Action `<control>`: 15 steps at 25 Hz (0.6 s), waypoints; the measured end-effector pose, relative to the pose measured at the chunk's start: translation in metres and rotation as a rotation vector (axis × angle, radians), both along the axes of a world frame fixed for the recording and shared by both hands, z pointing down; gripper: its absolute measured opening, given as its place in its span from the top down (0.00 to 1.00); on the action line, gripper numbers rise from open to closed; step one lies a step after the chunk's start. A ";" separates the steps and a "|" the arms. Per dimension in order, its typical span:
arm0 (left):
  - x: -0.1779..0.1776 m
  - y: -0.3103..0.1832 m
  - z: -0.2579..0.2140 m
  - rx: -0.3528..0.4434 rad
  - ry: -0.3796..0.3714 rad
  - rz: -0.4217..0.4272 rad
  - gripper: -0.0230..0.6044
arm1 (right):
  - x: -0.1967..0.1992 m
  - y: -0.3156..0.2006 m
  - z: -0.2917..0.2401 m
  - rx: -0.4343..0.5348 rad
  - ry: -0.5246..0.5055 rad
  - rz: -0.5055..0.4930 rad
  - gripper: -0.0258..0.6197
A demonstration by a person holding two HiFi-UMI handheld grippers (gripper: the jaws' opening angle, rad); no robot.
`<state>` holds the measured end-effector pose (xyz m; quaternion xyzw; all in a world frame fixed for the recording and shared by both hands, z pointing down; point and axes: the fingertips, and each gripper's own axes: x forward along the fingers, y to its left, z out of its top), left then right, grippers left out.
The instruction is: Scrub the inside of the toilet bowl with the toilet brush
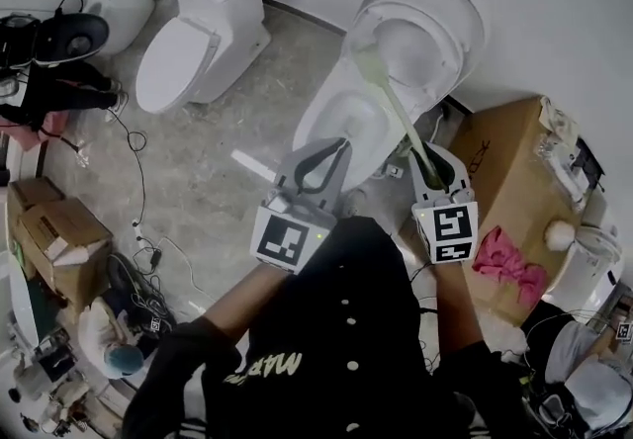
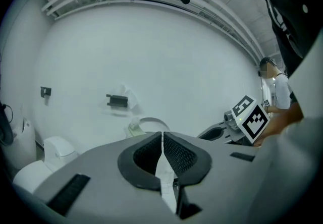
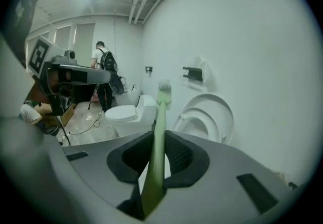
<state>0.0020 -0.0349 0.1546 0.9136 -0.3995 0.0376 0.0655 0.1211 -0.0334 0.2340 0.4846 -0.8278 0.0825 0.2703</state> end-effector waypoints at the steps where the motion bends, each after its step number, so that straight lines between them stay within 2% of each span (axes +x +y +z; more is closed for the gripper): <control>1: 0.003 0.003 -0.010 0.019 0.001 0.010 0.91 | 0.002 0.000 -0.009 0.018 -0.014 0.015 0.82; 5: -0.006 0.007 -0.046 0.066 0.033 -0.028 0.91 | 0.008 0.001 -0.045 0.077 -0.091 0.074 0.82; 8: -0.024 0.008 -0.069 0.088 0.038 -0.065 0.91 | 0.008 0.001 -0.080 0.162 -0.146 0.086 0.82; 12: -0.034 0.016 -0.095 0.143 0.025 -0.066 0.91 | 0.011 -0.001 -0.123 0.274 -0.223 0.098 0.82; 15: -0.040 0.022 -0.109 0.158 0.037 -0.079 0.91 | 0.010 0.002 -0.148 0.339 -0.241 0.080 0.82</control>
